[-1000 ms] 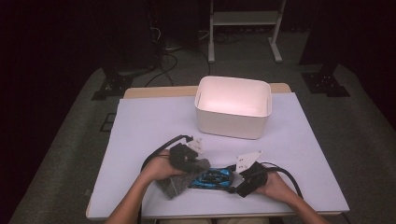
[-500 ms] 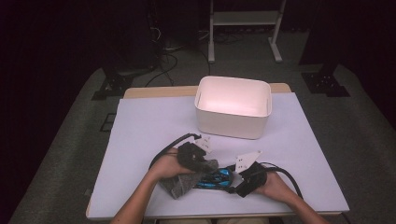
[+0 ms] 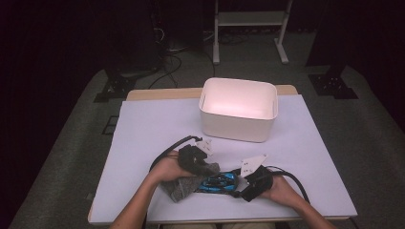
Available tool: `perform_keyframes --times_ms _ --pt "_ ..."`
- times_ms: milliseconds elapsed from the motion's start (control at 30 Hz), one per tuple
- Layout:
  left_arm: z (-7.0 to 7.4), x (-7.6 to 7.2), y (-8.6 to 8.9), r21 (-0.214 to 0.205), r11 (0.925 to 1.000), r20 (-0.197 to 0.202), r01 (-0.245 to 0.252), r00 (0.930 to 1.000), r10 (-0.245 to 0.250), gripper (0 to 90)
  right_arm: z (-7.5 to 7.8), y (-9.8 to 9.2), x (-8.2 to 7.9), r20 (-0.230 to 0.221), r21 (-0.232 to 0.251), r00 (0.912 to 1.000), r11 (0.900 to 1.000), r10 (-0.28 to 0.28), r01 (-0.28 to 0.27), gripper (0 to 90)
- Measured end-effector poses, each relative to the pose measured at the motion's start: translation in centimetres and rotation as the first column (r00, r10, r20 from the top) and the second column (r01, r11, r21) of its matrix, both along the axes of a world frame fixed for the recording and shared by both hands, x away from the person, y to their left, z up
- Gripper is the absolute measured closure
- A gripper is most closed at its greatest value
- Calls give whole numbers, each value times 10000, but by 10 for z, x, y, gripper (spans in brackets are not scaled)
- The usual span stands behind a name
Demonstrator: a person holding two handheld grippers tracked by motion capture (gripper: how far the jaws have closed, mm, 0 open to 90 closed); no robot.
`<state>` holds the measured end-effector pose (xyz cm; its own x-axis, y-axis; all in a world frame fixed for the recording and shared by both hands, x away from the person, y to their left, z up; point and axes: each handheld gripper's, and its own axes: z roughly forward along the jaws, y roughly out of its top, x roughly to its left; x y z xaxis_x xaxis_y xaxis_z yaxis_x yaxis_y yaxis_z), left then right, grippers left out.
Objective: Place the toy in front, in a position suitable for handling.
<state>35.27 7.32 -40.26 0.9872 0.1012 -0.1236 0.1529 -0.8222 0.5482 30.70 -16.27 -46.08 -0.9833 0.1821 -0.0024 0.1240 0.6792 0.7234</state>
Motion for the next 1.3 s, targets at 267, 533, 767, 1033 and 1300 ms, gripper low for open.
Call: perform_keyframes --times_ms 267,533,767,1033,1300 --pt "4 -13 -44 -141 9917 -14 1282 9917 -1282 805 -1 1 1 -97 88 10000 10000 9 -8 247" --pt "0 -20 -66 -60 9839 5 1787 9839 -1787 805 -1 1 0 -226 112 9997 9999 -61 64 248" --pt "3 -25 -26 99 9938 324 1103 9933 -1106 806 -1 2 0 -92 81 9999 10000 -46 47 250" --pt "-2 -26 35 537 9980 452 -331 9985 307 803 1 2 0 -44 -92 10000 10000 3 -3 250" --pt "-8 -28 51 -75 9984 33 -552 9985 552 801 5 -1 0 -33 -484 10000 9988 -5 4 250"
